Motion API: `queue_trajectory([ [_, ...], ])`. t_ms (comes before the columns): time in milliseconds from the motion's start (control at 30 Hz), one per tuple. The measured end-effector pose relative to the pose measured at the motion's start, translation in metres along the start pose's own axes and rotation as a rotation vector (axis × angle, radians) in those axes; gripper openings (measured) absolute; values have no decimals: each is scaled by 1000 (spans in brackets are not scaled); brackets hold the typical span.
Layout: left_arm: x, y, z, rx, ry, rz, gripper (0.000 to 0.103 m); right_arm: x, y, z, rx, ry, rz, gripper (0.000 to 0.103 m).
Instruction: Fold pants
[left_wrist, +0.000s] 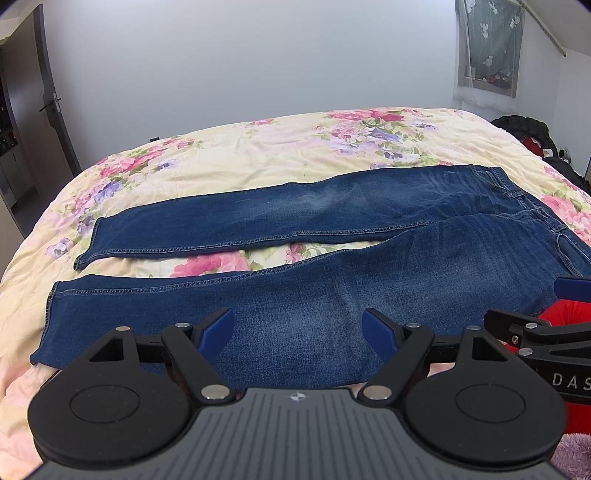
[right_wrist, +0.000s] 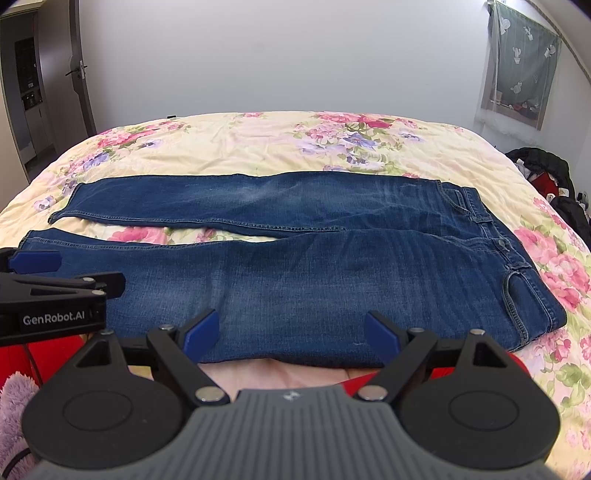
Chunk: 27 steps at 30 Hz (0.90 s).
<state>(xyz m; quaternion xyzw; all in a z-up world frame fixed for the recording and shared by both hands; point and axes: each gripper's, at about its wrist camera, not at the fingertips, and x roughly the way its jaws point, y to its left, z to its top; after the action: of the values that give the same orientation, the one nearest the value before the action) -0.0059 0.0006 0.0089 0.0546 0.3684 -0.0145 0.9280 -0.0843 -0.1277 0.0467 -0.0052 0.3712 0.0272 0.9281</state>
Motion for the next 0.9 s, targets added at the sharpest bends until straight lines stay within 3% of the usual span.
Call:
queue_trajectory([
  [900,-1,4,-1,3,-1,0,93,0,-1,-3,8,3,5,82],
])
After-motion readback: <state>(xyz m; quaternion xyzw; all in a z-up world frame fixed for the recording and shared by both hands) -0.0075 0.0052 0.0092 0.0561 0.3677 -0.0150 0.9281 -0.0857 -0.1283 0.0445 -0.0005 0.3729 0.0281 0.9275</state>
